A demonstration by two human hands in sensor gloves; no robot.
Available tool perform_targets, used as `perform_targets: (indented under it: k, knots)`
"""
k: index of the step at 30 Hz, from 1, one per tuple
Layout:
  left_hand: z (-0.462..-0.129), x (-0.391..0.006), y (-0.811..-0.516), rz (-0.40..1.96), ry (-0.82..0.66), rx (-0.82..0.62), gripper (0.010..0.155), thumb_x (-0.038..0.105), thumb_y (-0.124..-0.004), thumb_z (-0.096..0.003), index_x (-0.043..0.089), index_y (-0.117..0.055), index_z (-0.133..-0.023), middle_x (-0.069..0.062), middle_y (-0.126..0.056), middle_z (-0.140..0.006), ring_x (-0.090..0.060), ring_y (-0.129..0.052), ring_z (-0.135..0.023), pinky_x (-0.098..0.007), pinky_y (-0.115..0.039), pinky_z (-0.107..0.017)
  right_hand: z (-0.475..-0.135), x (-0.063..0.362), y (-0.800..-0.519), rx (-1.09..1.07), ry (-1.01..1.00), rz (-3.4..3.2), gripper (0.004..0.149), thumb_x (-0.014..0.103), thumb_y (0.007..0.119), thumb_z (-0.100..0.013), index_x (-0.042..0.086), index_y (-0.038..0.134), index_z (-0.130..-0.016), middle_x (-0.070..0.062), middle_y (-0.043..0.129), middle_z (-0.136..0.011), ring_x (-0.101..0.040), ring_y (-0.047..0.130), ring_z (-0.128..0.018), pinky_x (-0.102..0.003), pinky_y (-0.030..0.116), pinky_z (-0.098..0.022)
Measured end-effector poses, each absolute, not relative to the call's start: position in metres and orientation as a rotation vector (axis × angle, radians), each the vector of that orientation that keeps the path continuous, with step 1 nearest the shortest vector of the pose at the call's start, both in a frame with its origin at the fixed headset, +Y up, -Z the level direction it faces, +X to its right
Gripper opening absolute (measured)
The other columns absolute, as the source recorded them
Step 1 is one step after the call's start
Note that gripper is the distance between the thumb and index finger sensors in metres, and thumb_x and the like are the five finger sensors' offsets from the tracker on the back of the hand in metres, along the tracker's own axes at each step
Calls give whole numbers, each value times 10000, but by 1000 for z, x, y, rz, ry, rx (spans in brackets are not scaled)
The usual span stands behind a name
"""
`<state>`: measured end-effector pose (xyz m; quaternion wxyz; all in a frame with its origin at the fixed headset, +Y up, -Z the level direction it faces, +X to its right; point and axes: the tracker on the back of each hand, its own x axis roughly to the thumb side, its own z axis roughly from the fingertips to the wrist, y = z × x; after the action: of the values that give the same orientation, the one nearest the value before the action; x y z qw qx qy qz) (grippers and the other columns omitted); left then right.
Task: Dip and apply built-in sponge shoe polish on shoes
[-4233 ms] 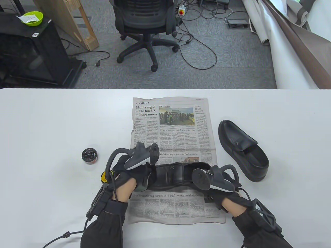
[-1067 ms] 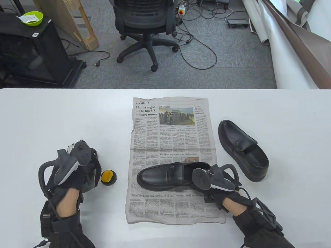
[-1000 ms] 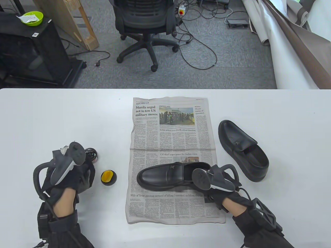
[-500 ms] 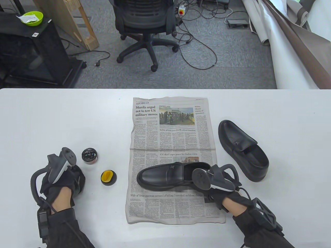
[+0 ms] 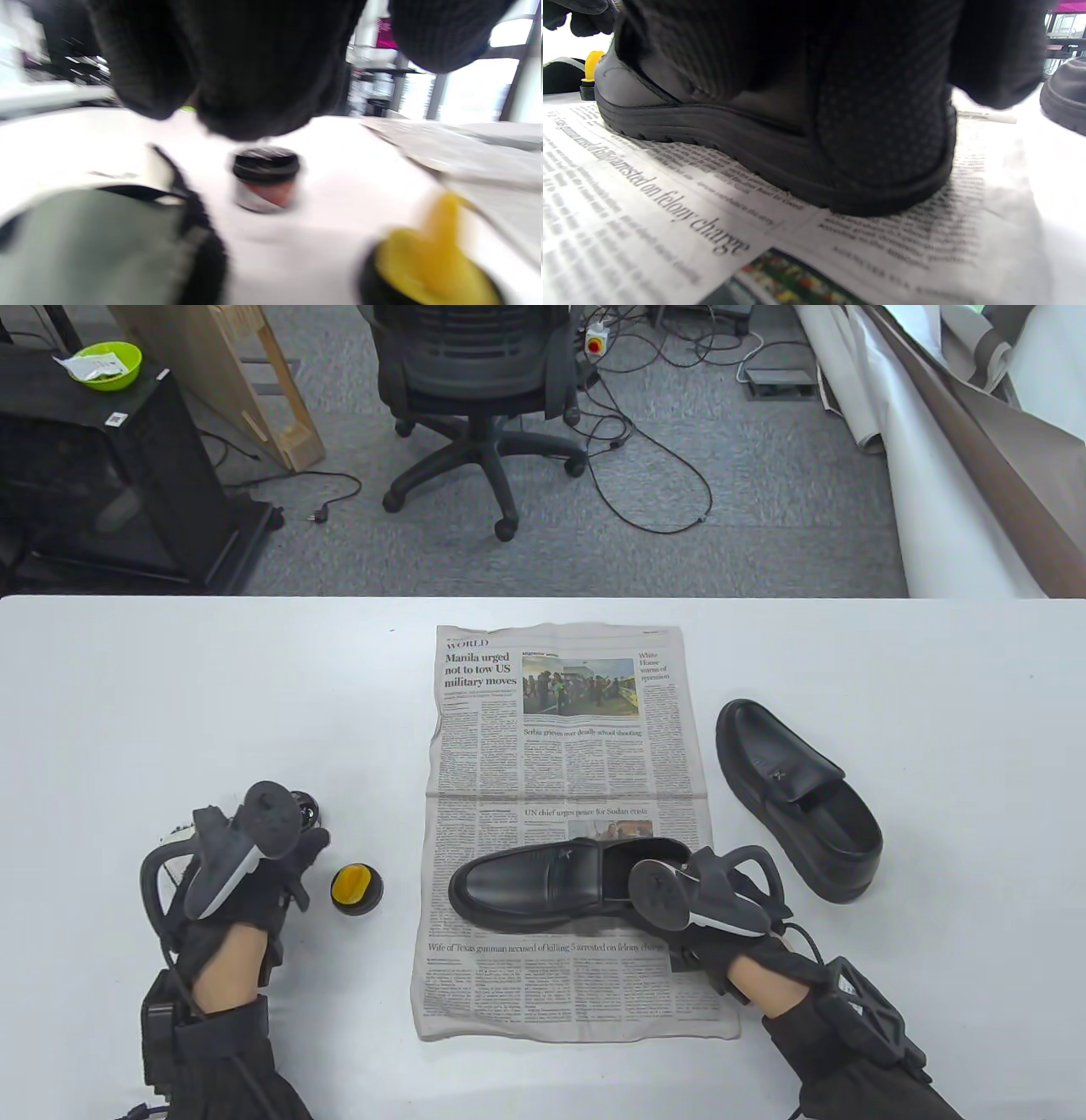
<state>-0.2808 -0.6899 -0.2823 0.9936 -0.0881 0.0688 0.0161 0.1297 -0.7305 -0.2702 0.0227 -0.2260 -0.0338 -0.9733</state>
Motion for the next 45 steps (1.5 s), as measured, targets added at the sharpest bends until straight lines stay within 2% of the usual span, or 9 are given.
perform_targets:
  k: [3,6,11,15,17,22,24,37,45]
  knots:
    - [-285,-266,-699,6,83,-276,751,691,-797,-319,239,-772,-918,-29,-953,-802,-66,-1042,-341,-417,-865,-555,-270,129,-730,-698,-101,-3011,443,559,817,-341,270,915,-663,25,964,-585,-81,1079,-228,-343,911,-362]
    - [-289,-257,-711,-55,87,-365,795,714,-815,-292,226,-764,-916,-23,-955,-769,-50,-1036,-336,-413,-873,-546,-270,129,-731,-696,-98,-3009,442,558,816,-343,270,915,-663,24,964,-586,-81,1080,-229,-343,912,-361]
    - [-294,-245,-726,-208,103,-428,630,625,-864,-349,224,-823,-833,-4,-999,-637,-26,-1037,-250,-389,-905,-495,-269,129,-731,-697,-96,-3007,441,558,816,-344,270,915,-663,26,964,-587,-81,1080,-229,-343,912,-361]
    - [-295,-245,-727,-189,119,-425,520,563,-845,-404,224,-864,-797,-14,-1021,-599,-40,-1034,-207,-391,-903,-485,-270,129,-730,-701,-97,-3009,441,557,817,-343,270,916,-662,25,964,-587,-80,1080,-228,-344,911,-361]
    - [-293,-251,-716,-189,128,-395,500,562,-835,-415,241,-866,-797,-6,-1019,-603,-32,-1034,-218,-385,-901,-496,-270,129,-731,-703,-101,-3010,441,556,817,-343,269,916,-662,24,964,-586,-81,1079,-228,-344,911,-361]
    - [-292,-285,-675,-88,318,-152,469,548,-851,-439,236,-886,-787,-26,-1020,-590,-42,-1030,-226,-398,-894,-503,-270,129,-731,-713,-98,-3008,442,557,817,-342,269,917,-662,24,965,-584,-81,1079,-226,-343,912,-359]
    - [-298,-294,-673,-103,384,-110,466,551,-854,-441,234,-890,-779,-26,-1018,-578,-39,-1024,-217,-394,-896,-502,-270,129,-731,-715,-100,-3012,442,557,818,-341,268,918,-661,23,965,-582,-80,1078,-223,-342,912,-358]
    - [-348,-309,-707,-157,454,-200,465,571,-856,-430,247,-894,-761,-7,-1016,-559,-25,-1012,-204,-377,-900,-515,-270,130,-731,-703,-99,-3019,440,556,818,-343,268,918,-659,23,965,-581,-82,1078,-223,-342,912,-358]
    - [-350,-308,-715,-162,489,-233,464,562,-857,-436,231,-898,-758,-21,-1014,-550,-31,-1007,-196,-382,-897,-509,-270,130,-731,-697,-97,-3019,439,556,818,-343,268,918,-659,23,965,-582,-82,1078,-224,-342,912,-359]
